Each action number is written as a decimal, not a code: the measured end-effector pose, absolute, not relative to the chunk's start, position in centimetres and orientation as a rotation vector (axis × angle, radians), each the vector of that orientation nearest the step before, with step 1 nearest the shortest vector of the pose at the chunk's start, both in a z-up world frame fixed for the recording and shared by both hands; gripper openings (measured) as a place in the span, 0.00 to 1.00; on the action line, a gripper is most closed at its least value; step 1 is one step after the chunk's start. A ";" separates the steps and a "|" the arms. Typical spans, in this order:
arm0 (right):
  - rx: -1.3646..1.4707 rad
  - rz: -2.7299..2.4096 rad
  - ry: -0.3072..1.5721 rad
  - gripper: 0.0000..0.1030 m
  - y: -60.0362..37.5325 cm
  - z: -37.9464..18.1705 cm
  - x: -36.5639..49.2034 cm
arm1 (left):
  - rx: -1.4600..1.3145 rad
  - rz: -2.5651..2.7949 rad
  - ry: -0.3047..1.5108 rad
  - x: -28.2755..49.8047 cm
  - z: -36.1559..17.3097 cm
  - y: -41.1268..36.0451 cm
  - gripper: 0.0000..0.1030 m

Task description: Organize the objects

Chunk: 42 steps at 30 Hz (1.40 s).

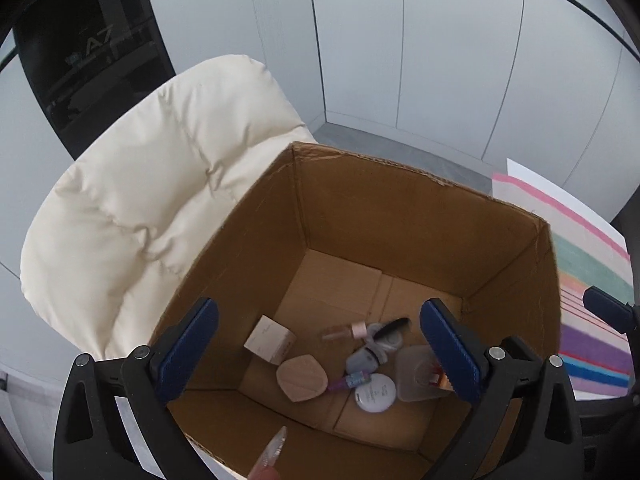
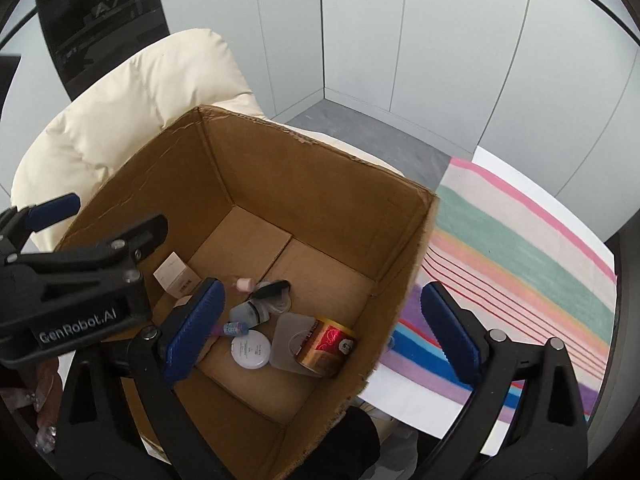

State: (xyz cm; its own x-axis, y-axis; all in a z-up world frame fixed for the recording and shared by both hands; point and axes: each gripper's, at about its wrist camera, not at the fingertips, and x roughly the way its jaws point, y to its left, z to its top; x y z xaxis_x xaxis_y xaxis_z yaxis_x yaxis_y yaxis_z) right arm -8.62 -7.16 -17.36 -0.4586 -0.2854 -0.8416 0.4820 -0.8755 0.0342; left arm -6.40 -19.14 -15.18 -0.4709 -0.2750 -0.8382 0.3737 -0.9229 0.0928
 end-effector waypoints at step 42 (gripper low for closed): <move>1.591 -2.609 -0.175 1.00 11.5 3.0 7.2 | 1.644 -2.659 -0.056 5.1 5.5 -4.9 0.97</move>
